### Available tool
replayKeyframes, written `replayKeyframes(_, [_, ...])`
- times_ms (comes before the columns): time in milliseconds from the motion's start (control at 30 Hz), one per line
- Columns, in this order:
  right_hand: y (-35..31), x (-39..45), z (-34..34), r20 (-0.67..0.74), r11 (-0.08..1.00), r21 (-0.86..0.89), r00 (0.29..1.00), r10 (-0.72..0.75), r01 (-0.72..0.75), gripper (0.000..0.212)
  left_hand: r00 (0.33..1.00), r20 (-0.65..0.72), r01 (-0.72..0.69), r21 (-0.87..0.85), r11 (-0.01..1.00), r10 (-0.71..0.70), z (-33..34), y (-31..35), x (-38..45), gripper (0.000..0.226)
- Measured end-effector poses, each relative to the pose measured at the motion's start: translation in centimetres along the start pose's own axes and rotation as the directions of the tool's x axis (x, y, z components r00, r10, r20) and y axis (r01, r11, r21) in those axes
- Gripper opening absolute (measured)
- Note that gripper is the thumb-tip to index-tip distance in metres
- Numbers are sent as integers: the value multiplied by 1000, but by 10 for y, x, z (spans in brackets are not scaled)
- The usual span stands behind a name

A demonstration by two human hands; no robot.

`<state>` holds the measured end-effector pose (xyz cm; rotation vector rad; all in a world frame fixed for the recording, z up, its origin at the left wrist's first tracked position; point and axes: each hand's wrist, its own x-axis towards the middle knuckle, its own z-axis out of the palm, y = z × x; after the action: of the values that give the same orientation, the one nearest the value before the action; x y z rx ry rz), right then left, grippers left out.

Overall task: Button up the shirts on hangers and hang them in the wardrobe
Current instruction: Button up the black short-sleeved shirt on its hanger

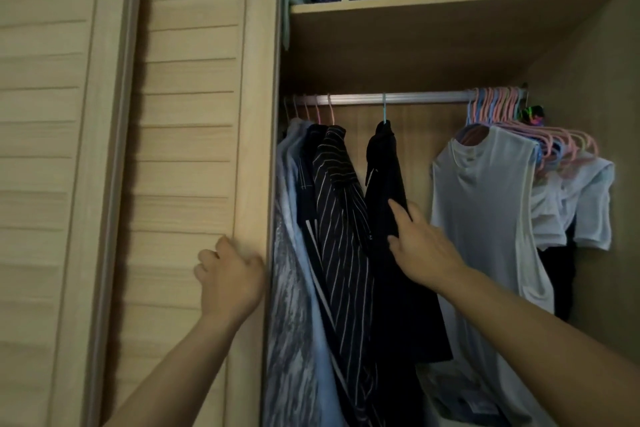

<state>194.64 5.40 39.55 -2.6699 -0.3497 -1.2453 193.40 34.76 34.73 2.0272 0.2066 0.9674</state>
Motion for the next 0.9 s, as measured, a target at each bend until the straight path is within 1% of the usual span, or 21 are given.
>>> replayKeyframes(100, [6,-10,-3,70,998,41,997,-40,38,62,991,101,-91,3,996,90,12,22,-22,58])
replayKeyframes(167, [17,-21,-4,133,996,45,988,-81,76,62,976,143,-166,6,986,164,24,37,-39,52])
replayKeyframes(300, [49,-46,-21,250,994,70,963,-100,85,67,926,180,-331,-33,943,331,51,68,-72,36])
replayKeyframes(367, [67,-64,-37,241,996,36,966,-94,88,67,910,190,-361,-76,929,369,66,86,-87,26])
replayKeyframes(400, [77,-74,-46,191,995,12,977,-98,97,64,905,201,-365,-88,927,375,74,95,-96,22])
replayKeyframes(433, [86,-86,-55,109,993,-17,988,-111,113,60,900,214,-367,-93,925,379,82,105,-106,22])
replayKeyframes(500, [110,-112,-75,-99,987,-118,987,-123,111,47,890,226,-385,-90,918,395,99,124,-129,22])
replayKeyframes(567, [138,-142,-102,-283,965,-261,954,-102,25,40,879,223,-409,-99,907,420,118,146,-154,21])
replayKeyframes(633, [171,-175,-131,-419,935,-350,903,-95,-64,45,877,216,-414,-114,903,429,135,167,-177,21])
replayKeyframes(700, [206,-207,-157,-525,929,-321,851,-14,-183,49,887,205,-399,-113,910,415,151,187,-199,21])
replayKeyframes(733, [223,-220,-166,-540,933,-256,838,79,-253,50,892,198,-391,-114,913,407,159,198,-210,22])
replayKeyframes(767, [239,-232,-172,-482,942,-124,849,217,-311,51,896,192,-384,-116,916,400,166,208,-221,22])
replayKeyframes(800, [251,-240,-176,-330,931,57,873,359,-361,54,902,188,-373,-114,921,389,172,219,-231,22])
replayKeyframes(833, [260,-244,-180,-109,887,213,892,439,-410,57,906,185,-366,-109,924,381,178,229,-241,22])
replayKeyframes(867, [265,-249,-181,108,818,339,883,458,-465,57,909,193,-355,-103,929,369,184,237,-251,21])
replayKeyframes(900, [269,-252,-181,223,772,401,871,439,-492,52,911,199,-346,-103,932,360,189,245,-259,20])
